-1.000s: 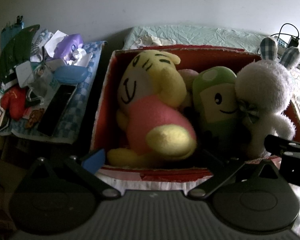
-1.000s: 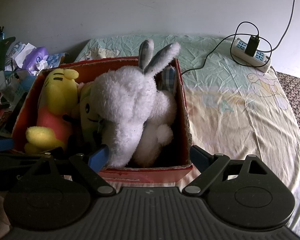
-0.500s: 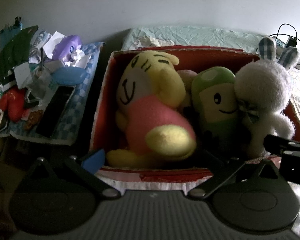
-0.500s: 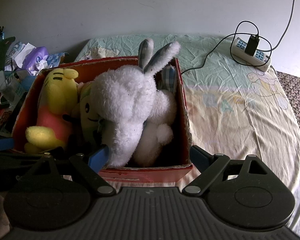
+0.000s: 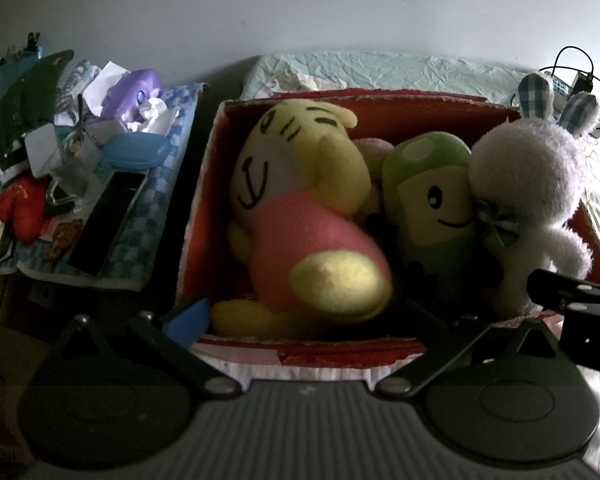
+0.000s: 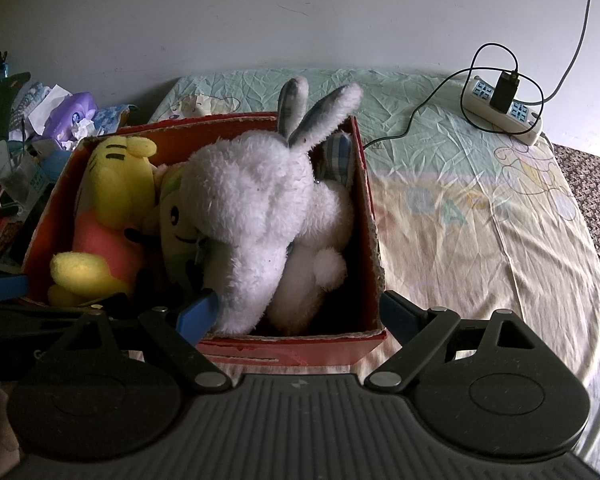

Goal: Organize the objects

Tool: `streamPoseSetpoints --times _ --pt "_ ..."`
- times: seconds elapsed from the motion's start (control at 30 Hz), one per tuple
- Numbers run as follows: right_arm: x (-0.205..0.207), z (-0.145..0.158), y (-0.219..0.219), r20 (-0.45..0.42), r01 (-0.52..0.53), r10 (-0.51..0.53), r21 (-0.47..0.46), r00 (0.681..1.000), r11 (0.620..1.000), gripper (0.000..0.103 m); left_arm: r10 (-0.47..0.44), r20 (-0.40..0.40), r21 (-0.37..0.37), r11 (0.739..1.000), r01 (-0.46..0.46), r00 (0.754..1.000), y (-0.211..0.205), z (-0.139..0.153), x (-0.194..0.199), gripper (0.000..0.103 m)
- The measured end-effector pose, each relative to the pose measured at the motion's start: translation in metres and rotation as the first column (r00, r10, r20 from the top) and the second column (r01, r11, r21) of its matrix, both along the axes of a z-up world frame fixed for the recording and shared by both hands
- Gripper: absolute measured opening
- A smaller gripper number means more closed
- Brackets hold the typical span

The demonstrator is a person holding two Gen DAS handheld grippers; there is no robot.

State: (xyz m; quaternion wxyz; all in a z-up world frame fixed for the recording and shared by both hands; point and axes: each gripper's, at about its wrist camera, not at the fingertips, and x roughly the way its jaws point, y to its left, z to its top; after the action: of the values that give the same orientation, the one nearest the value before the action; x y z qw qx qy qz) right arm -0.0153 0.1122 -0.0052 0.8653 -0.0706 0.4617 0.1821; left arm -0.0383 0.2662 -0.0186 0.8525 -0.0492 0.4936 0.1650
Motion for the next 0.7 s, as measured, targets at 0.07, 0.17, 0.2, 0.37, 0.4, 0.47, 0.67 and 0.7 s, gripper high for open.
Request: streamPoseSetpoints --times 0.07,0.17,0.2,0.37,0.4,0.47,0.67,0.7 --pt "0.0003 0.0 0.0001 0.0 0.0 0.0 0.0 1.0 1.0 0.09 0.0 0.0 -0.001 1.0 0.0 1.0 0.0002 0.0 -0.0001 0.102" --pt "-0.0002 -0.0002 0.0002 0.0 0.0 0.0 0.0 1.0 1.0 0.09 0.0 0.001 -0.003 1.0 0.0 1.0 0.0002 -0.0002 0.0002 0.102" --pt "-0.0002 -0.0003 0.0002 0.0 0.0 0.0 0.0 1.0 1.0 0.09 -0.001 0.001 -0.005 1.0 0.001 1.0 0.0004 -0.0005 0.0004 0.102" --pt "0.0004 -0.0003 0.0001 0.0 -0.001 0.001 0.0 1.0 1.0 0.09 0.0 0.003 -0.009 1.0 0.0 1.0 0.0014 -0.0011 0.0006 0.102" --pt "0.0002 -0.0003 0.0002 0.0 0.0 0.0 0.0 1.0 1.0 0.09 -0.001 0.003 -0.009 1.0 0.001 1.0 0.0013 -0.0011 0.0006 0.102" --pt "-0.0001 -0.0003 0.0004 0.001 -0.001 0.001 0.0 1.0 1.0 0.09 0.0 0.003 -0.008 1.0 0.0 1.0 0.0011 -0.001 0.0006 0.102" --pt "0.0031 0.0012 0.0001 0.008 -0.006 0.006 -0.003 1.0 1.0 0.09 0.017 0.009 -0.005 1.0 -0.017 1.0 0.0044 0.0011 0.0005 0.102" --pt "0.0033 0.0014 0.0003 0.01 -0.007 0.007 -0.005 1.0 1.0 0.09 0.021 0.012 -0.006 1.0 -0.021 1.0 0.0052 0.0015 0.0007 0.102"
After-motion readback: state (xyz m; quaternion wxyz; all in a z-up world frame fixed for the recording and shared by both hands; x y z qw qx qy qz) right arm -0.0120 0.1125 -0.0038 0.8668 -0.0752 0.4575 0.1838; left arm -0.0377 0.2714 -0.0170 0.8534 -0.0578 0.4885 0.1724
